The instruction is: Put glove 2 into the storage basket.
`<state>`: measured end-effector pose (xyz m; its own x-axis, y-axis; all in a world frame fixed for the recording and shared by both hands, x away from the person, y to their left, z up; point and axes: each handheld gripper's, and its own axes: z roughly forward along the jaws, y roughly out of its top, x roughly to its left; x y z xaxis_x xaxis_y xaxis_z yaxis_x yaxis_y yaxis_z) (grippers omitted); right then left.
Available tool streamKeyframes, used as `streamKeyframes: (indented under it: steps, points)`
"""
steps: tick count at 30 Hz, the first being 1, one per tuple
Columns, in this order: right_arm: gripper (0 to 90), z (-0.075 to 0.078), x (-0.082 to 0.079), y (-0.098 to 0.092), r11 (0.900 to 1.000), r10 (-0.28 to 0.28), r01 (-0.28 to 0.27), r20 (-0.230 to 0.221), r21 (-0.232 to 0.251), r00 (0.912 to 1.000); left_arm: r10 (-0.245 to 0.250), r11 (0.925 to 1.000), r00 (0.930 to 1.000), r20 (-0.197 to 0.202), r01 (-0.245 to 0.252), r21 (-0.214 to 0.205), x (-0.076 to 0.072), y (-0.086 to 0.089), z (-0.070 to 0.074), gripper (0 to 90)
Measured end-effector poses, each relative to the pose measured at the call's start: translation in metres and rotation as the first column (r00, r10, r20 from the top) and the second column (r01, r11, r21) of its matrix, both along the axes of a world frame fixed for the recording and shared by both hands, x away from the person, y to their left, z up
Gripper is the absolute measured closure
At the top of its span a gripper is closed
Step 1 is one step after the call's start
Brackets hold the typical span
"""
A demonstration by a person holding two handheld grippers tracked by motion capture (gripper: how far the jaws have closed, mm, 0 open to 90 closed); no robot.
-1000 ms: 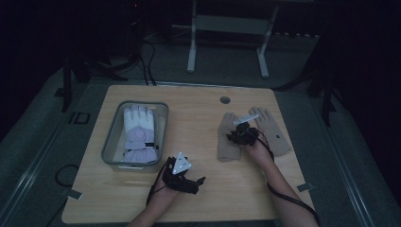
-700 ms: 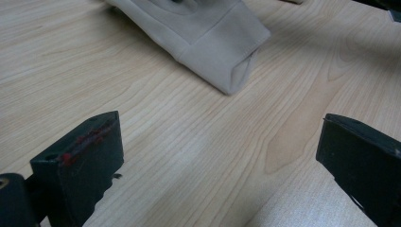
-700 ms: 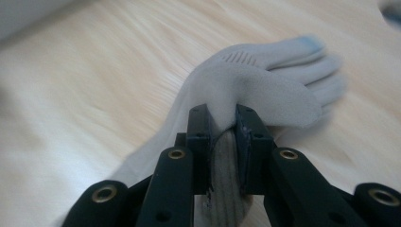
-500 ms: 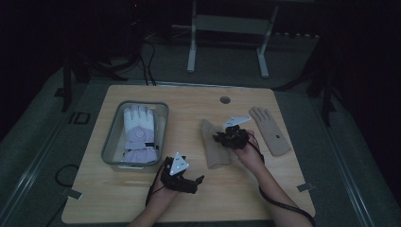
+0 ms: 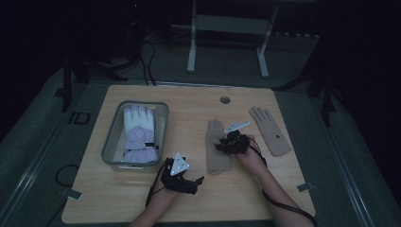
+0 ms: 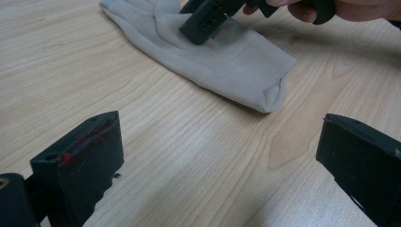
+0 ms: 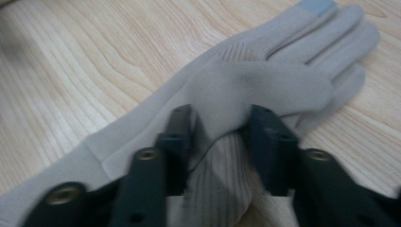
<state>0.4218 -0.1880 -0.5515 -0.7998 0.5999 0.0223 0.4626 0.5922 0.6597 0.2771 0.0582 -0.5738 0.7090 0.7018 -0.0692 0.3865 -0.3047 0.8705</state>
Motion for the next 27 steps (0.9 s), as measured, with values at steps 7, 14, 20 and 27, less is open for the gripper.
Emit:
streamKeyframes:
  steps: [7,14,20,27]
  points:
    - [46.3,0.011,-0.005,-0.007,1.0,0.009,-0.009,0.024,0.004,0.9997,-0.008,0.9999,0.9999,0.006,0.008,0.013,-0.002,-0.002,0.0,1.7]
    - [45.0,0.033,-0.001,-0.036,0.998,-0.054,0.052,0.067,0.036,0.9963,-0.005,1.0,1.0,0.006,0.005,0.007,-0.001,-0.001,0.0,1.8]
    - [45.0,0.045,0.005,-0.067,0.9935,-0.113,0.11,0.104,0.029,0.9882,-0.007,1.0,0.9999,0.008,0.007,0.003,-0.001,-0.001,-0.001,1.7]
    - [45.0,0.052,0.011,-0.101,0.9833,-0.182,0.181,0.128,0.023,0.975,-0.016,0.9999,0.9998,0.013,0.015,0.007,-0.001,-0.001,-0.001,1.7]
